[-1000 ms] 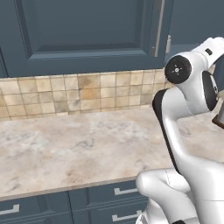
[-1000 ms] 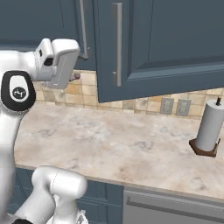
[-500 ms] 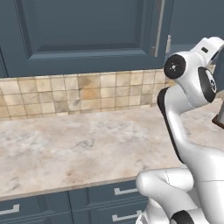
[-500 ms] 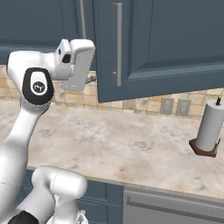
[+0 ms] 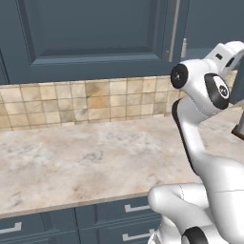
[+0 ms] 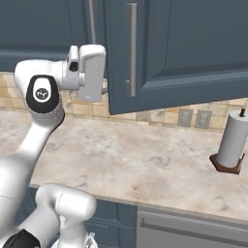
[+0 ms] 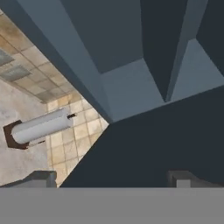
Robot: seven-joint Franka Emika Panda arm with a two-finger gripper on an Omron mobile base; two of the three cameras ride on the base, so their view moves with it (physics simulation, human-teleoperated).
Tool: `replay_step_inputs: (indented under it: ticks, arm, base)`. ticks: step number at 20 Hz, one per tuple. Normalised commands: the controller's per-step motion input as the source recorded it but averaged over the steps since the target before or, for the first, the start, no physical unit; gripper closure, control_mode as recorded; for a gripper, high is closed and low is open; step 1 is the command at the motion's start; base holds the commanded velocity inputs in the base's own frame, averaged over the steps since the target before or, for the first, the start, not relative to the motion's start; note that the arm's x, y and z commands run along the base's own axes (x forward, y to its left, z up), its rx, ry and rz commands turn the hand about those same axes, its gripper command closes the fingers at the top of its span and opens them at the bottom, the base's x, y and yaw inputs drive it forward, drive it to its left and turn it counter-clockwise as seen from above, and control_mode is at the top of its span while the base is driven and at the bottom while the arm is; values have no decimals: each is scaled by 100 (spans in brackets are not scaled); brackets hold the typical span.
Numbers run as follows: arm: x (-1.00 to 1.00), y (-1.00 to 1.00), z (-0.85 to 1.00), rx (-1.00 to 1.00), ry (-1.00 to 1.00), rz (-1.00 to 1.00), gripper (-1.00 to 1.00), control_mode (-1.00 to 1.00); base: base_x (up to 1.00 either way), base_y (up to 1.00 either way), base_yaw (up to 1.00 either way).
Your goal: Move the mayonnaise and shaker from the cabinet to the dining counter.
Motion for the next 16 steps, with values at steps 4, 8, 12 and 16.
replay_step_inputs:
  ticks: [4,8,12,16]
  arm:
    - [-63,-80,0,-2,1,-20,-100,-100]
    - [-86,-98,0,0,0,-16,-100,-100]
    - [-100,-100,-1,0,0,-14,-100,-100]
    - [-100,-100,-9,0,0,-15,-100,-100]
  base:
    - [0,0,0]
    - [0,0,0]
    - [0,0,0]
    - [0,0,0]
